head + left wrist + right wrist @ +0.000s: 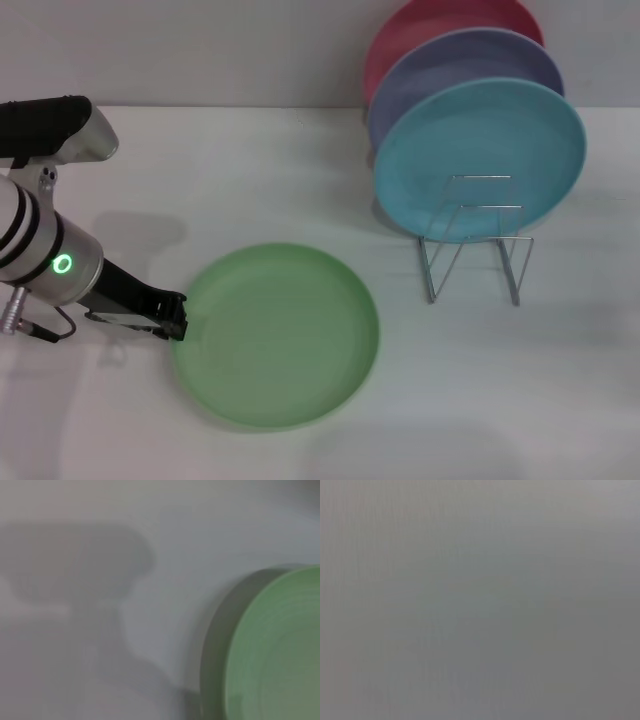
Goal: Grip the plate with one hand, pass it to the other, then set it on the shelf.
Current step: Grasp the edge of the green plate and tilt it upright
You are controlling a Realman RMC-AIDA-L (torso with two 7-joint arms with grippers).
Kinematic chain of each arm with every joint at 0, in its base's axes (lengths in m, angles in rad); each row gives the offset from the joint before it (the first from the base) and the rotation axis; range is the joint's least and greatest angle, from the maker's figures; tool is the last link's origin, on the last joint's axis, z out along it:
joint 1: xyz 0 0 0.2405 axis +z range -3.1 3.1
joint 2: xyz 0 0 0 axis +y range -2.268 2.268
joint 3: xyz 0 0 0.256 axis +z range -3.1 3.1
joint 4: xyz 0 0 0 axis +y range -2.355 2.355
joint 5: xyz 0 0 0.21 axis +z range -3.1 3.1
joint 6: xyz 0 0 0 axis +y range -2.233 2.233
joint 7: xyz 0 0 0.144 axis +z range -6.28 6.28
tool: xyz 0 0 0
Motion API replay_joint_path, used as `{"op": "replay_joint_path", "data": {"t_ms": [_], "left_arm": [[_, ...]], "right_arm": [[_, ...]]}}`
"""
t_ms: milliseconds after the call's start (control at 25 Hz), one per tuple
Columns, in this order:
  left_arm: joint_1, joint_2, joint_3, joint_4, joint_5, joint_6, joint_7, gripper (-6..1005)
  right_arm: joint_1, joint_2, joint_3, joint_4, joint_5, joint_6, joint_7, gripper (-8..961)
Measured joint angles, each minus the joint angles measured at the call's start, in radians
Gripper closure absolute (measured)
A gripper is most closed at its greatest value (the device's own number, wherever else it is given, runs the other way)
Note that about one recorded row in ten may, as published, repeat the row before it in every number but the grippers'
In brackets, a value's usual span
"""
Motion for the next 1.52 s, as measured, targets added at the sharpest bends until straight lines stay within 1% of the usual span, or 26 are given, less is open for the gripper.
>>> {"op": "replay_joint_path", "data": {"t_ms": [320, 520, 720, 1000, 1080, 1160, 1200, 1240, 1400, 1520], "left_arm": [[0.003, -0.002, 0.002, -0.001, 0.000, 0.006, 0.000, 893], [0.004, -0.002, 0.020, 0.006, 0.000, 0.012, 0.000, 897], [0.004, -0.001, 0.026, 0.008, 0.000, 0.014, 0.000, 973], [0.005, 0.001, 0.016, 0.012, -0.001, 0.016, 0.001, 972], [0.004, 0.002, 0.002, 0.012, -0.003, 0.019, 0.013, 972], [-0.005, 0.002, -0.037, 0.013, -0.007, 0.030, 0.048, 972], [-0.005, 0.002, -0.037, 0.013, -0.007, 0.030, 0.048, 972], [-0.010, 0.002, -0.057, 0.013, -0.008, 0.052, 0.062, 972], [-0.013, 0.003, -0.087, 0.013, -0.009, 0.093, 0.085, 972], [-0.022, 0.003, -0.138, 0.013, -0.009, 0.122, 0.125, 972]], "right_arm": [[-0.001, 0.000, 0.000, -0.002, 0.000, 0.000, 0.008, 430], [-0.002, 0.000, 0.000, -0.003, 0.000, -0.001, 0.011, 430], [-0.004, 0.000, 0.000, -0.004, 0.000, -0.001, 0.011, 430], [-0.005, 0.001, 0.000, -0.006, 0.000, -0.003, 0.011, 430], [-0.005, 0.001, 0.000, -0.006, 0.000, -0.003, 0.011, 430], [-0.005, 0.002, 0.000, -0.006, 0.000, -0.003, 0.011, 430], [-0.005, 0.002, 0.000, -0.006, 0.000, -0.003, 0.011, 430], [-0.005, 0.002, 0.000, -0.006, 0.000, -0.003, 0.011, 430], [-0.005, 0.002, 0.003, -0.006, 0.000, -0.003, 0.011, 430], [-0.007, 0.000, 0.009, -0.006, 0.000, -0.002, 0.011, 430]]}}
